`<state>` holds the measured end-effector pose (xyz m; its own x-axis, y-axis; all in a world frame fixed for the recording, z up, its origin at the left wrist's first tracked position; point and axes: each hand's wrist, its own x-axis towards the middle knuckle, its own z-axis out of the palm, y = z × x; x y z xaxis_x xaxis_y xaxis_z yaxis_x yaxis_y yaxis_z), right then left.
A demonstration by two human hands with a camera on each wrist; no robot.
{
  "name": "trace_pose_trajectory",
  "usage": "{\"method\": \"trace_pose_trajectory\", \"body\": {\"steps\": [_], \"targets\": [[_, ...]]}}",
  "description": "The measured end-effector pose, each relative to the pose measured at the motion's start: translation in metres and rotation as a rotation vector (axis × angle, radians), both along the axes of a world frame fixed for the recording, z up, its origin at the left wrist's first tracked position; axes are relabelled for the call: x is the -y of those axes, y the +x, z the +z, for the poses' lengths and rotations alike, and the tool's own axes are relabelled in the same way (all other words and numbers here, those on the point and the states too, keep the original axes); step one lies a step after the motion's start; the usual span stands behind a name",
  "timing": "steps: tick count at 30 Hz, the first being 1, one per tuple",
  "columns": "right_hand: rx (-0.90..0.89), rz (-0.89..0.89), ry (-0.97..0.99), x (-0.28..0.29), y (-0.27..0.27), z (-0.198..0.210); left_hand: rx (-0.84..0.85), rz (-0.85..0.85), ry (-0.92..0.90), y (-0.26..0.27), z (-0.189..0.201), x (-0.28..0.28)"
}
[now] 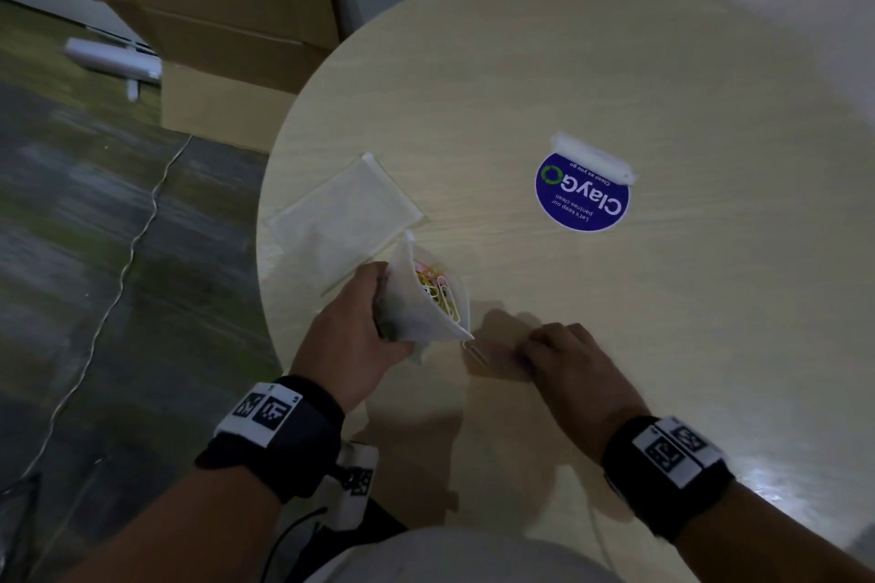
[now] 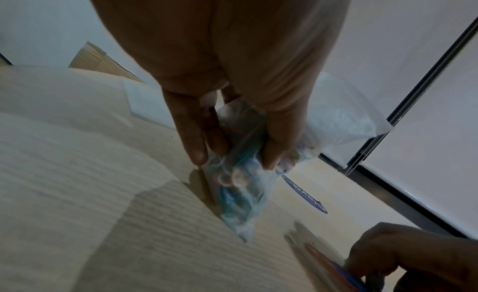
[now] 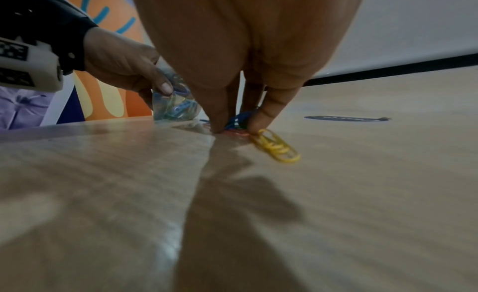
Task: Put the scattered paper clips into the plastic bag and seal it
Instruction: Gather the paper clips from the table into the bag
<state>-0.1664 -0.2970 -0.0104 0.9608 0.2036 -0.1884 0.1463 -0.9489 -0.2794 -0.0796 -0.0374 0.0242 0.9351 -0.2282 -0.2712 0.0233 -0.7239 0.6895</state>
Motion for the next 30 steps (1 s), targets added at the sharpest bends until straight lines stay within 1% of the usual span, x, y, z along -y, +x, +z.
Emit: {"method": "trace_pose_trajectory", "body": {"steps": [3,10,12,14,17,19,21,22,24,26,28,30], "targets": [[0.015,-0.027,0.029,-0.006,0.009,-0.001,-0.002,0.002,-0.003,0.0,0.001,0.002],[-0.048,-0.029,0.108,-0.019,0.033,0.004,-0.017,0.01,-0.015,0.001,0.002,0.005],[-0.047,-0.103,0.176,-0.019,0.037,0.009,-0.027,0.011,-0.014,0.001,0.003,0.006],[-0.03,-0.233,0.249,-0.016,0.041,0.017,-0.032,0.01,-0.003,0.001,0.003,0.006],[0.106,-0.429,0.462,-0.015,0.051,0.045,-0.037,0.012,0.014,0.002,0.0,0.007],[0.194,-0.473,0.618,-0.019,0.058,0.075,-0.042,0.016,0.02,0.003,-0.002,0.008],[0.219,-0.407,0.702,-0.027,0.064,0.102,-0.049,0.022,0.033,0.003,-0.003,0.01],[0.243,-0.33,0.688,-0.031,0.067,0.112,-0.056,0.026,0.036,0.004,-0.002,0.011],[0.297,-0.156,0.566,-0.037,0.071,0.12,-0.076,0.024,0.033,0.004,-0.001,0.013],[0.336,-0.018,0.38,-0.042,0.075,0.116,-0.084,0.015,0.04,0.005,0.0,0.014],[0.359,0.06,0.226,-0.046,0.075,0.108,-0.076,0.01,0.04,0.005,-0.001,0.014],[0.338,0.106,0.18,-0.051,0.074,0.101,-0.064,0.014,0.043,0.005,-0.004,0.013]]}}
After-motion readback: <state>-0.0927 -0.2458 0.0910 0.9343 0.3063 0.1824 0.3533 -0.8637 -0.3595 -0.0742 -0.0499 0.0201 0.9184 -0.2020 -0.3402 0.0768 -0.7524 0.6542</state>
